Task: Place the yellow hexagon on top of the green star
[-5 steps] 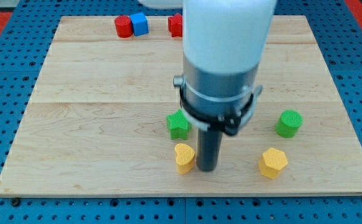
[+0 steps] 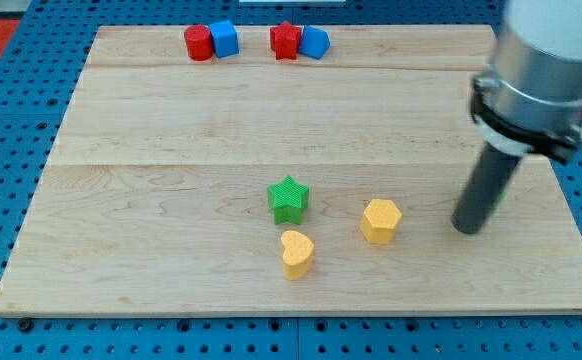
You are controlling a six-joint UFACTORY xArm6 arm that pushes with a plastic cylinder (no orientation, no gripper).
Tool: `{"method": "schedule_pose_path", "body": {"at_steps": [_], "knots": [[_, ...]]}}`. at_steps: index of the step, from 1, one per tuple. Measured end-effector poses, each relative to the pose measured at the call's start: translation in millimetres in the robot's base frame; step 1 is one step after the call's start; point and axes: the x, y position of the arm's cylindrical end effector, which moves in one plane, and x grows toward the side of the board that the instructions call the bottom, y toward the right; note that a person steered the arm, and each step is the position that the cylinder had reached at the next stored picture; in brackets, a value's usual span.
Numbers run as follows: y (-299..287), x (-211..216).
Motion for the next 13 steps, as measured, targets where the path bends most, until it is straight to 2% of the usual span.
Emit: {"method": "schedule_pose_path", "body": {"at_steps": [1, 3, 4, 6, 8, 9, 10, 11, 12, 13], "knots": [[-30, 16], [-108, -18], [-109, 10], [-153, -42], [-122, -69], [-66, -69], [-71, -100], [-118, -98], [-114, -94], [-137, -105]]}}
